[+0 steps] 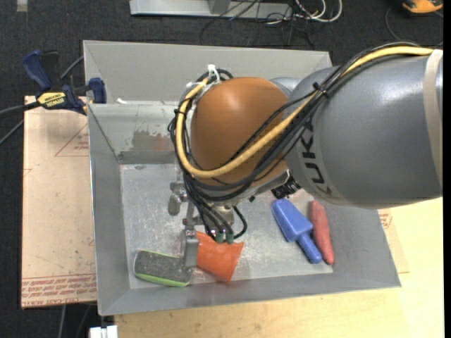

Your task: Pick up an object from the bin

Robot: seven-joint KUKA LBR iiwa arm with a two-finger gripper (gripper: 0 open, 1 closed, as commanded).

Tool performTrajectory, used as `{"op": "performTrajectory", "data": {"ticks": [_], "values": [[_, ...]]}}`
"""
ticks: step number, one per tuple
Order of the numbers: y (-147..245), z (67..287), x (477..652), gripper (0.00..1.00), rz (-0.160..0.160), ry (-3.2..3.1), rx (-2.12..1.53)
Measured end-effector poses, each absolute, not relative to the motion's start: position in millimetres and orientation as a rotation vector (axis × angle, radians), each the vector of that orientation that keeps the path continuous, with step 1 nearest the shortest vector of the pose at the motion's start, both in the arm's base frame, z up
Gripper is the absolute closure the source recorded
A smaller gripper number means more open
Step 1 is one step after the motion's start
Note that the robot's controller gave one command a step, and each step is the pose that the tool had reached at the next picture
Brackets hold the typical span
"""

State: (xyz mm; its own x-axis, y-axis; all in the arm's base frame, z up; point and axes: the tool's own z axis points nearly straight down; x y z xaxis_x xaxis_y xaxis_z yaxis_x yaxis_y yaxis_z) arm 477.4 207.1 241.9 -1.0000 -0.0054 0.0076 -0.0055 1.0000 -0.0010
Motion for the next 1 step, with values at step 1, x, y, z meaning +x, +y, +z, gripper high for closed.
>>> {"op": "performTrajectory", "data": {"ticks": [1], "values": [[205.6, 246.3, 479.4, 0.0, -0.001, -3.142, 0.0]]}}
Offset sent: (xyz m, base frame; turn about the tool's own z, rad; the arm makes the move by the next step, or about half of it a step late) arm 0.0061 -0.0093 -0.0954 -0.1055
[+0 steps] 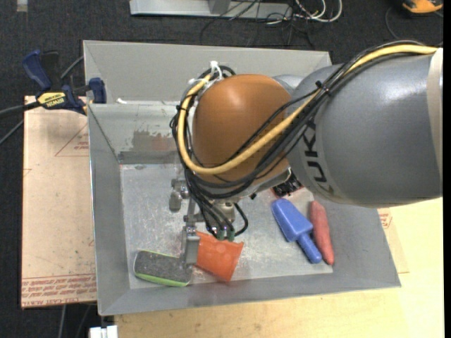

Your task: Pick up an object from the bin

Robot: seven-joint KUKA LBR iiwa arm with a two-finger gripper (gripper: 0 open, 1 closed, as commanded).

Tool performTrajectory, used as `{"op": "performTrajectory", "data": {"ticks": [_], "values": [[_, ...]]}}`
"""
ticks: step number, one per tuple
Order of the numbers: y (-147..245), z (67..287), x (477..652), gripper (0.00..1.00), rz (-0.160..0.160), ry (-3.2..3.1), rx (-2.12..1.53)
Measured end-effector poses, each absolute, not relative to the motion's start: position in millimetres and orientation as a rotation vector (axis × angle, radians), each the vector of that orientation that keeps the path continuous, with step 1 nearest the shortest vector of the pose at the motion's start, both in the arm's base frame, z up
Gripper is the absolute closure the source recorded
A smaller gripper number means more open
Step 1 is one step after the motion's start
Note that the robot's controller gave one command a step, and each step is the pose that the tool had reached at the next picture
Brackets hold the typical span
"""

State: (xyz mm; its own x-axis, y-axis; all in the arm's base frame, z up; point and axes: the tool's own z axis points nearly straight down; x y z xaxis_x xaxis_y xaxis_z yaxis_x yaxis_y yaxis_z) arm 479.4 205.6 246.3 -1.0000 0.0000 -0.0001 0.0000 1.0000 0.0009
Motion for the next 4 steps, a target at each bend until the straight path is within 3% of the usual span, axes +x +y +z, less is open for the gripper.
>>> {"op": "performTrajectory", "data": {"ticks": [2, 3, 4], "values": [[196.3, 70.2, 489.0, 0.0, 0.007, 3.108, -0.326], [193.0, 73.3, 527.6, 1.0, 0.005, 3.142, -0.044], [193.0, 73.2, 527.6, 0.0, 0.005, 3.142, -0.044]]}}
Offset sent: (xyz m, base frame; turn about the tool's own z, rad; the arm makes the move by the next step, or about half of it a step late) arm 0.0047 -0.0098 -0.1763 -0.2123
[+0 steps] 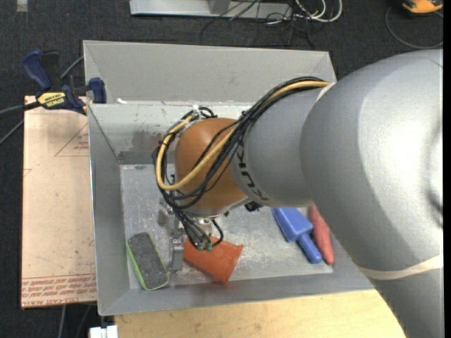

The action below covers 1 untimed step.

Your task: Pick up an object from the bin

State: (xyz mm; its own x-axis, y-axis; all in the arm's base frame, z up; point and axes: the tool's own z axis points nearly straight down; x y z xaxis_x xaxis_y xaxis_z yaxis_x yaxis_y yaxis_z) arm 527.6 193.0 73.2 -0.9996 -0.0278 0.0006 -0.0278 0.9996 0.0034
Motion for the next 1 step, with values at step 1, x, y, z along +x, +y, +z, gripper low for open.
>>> {"op": "performTrajectory", "data": {"ticks": [1], "values": [[192.9, 73.2, 527.6, 0.0, -0.005, -3.141, 0.044]]}}
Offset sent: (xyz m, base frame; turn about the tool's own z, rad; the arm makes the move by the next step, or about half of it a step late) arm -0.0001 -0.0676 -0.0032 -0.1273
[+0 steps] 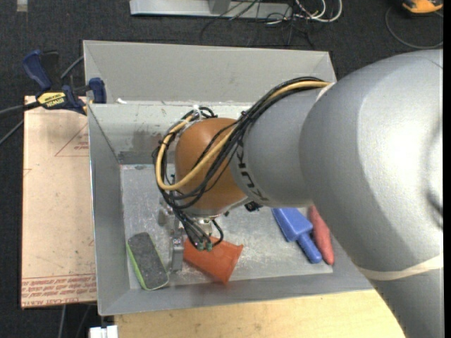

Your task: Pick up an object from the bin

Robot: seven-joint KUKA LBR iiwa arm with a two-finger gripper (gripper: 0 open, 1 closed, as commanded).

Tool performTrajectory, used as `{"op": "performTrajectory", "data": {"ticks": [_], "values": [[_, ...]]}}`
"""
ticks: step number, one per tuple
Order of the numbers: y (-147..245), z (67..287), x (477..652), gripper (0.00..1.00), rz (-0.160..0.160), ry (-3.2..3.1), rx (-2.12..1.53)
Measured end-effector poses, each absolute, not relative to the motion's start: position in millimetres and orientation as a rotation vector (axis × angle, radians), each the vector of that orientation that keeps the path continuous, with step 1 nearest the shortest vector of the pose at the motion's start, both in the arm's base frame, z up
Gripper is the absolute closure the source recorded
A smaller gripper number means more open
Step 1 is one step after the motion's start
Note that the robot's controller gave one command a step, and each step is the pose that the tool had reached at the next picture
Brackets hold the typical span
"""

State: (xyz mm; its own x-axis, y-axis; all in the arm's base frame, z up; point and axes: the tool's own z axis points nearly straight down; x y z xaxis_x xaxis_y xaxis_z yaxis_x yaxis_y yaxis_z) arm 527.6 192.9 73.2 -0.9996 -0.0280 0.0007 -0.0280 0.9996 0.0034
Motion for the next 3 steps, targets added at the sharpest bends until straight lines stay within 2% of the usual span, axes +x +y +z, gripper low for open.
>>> {"op": "performTrajectory", "data": {"ticks": [1, 2, 3], "values": [[136.4, 70.4, 527.5, 0.0, -0.007, -3.134, 0.22], [98.7, 70.1, 529.5, 0.0, -0.006, -3.133, 0.245], [56.3, 70.4, 581.0, 1.0, -0.01, -3.127, 0.351]]}}
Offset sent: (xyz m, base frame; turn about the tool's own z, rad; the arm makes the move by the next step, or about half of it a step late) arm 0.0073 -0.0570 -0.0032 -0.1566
